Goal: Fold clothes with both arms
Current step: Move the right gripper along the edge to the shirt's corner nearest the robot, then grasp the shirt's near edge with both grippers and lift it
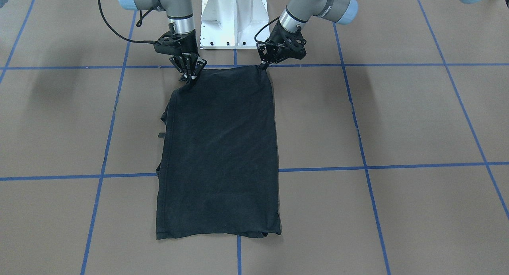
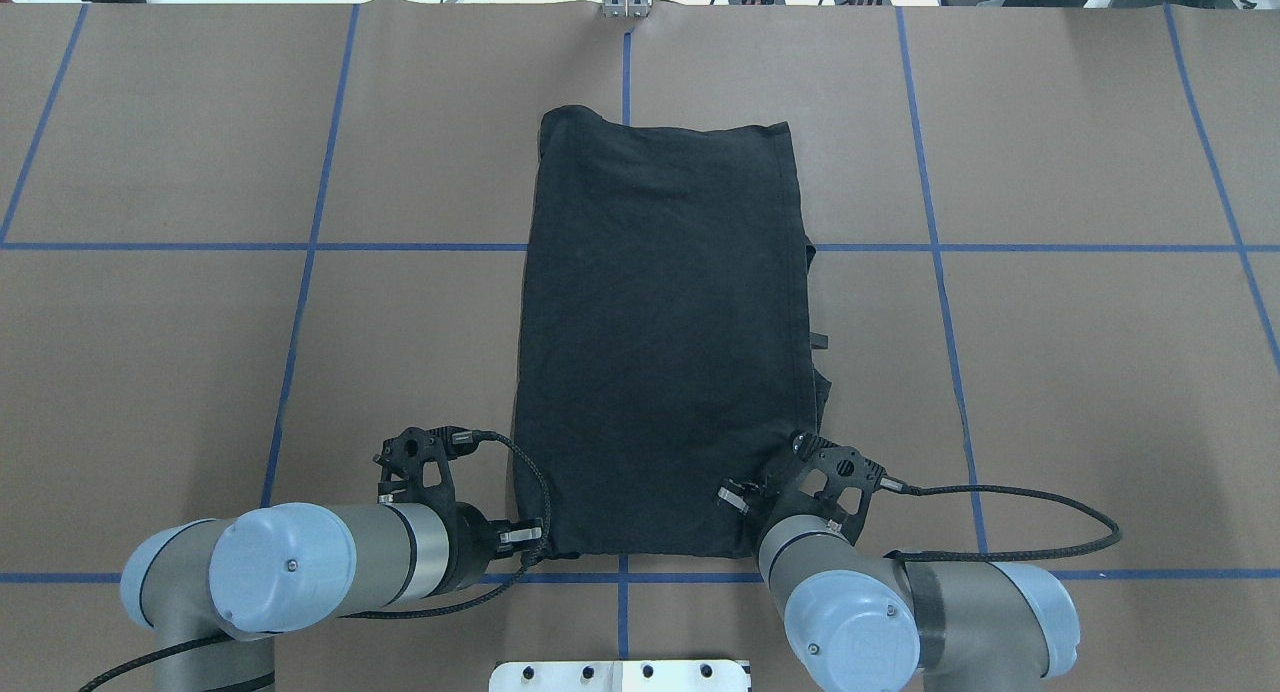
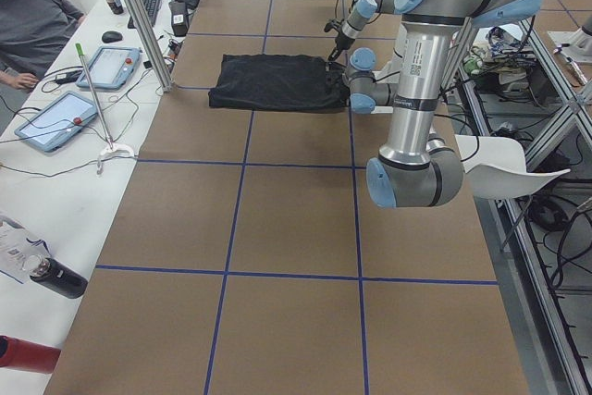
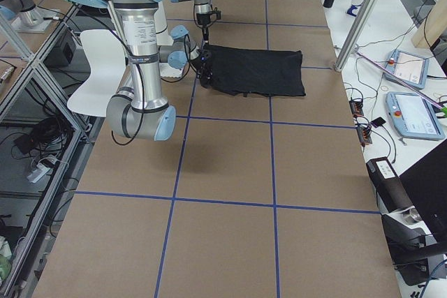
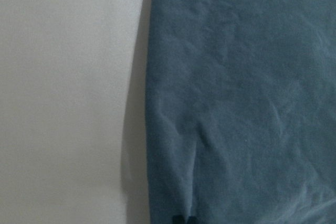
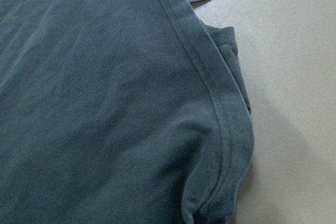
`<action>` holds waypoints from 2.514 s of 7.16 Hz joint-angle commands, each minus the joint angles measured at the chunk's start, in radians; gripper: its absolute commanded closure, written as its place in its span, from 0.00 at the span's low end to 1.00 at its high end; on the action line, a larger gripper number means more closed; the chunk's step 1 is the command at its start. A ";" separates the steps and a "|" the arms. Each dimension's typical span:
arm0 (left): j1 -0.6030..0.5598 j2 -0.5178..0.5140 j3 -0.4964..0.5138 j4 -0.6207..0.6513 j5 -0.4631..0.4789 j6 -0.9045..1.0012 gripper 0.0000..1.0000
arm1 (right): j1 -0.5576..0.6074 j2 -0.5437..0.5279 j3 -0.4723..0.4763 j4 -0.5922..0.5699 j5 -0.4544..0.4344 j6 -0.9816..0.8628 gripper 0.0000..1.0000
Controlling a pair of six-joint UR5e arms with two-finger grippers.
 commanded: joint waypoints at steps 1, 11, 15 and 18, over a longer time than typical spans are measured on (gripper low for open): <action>-0.015 0.009 -0.112 0.094 -0.033 0.009 1.00 | 0.025 0.001 0.046 -0.002 0.007 -0.008 1.00; -0.220 -0.070 -0.249 0.393 -0.139 0.070 1.00 | 0.068 0.131 0.291 -0.381 0.119 -0.038 1.00; -0.349 -0.205 -0.076 0.387 -0.136 0.103 1.00 | 0.218 0.205 0.176 -0.371 0.165 -0.109 1.00; -0.386 -0.291 0.063 0.367 -0.081 0.175 1.00 | 0.283 0.205 0.062 -0.292 0.193 -0.152 1.00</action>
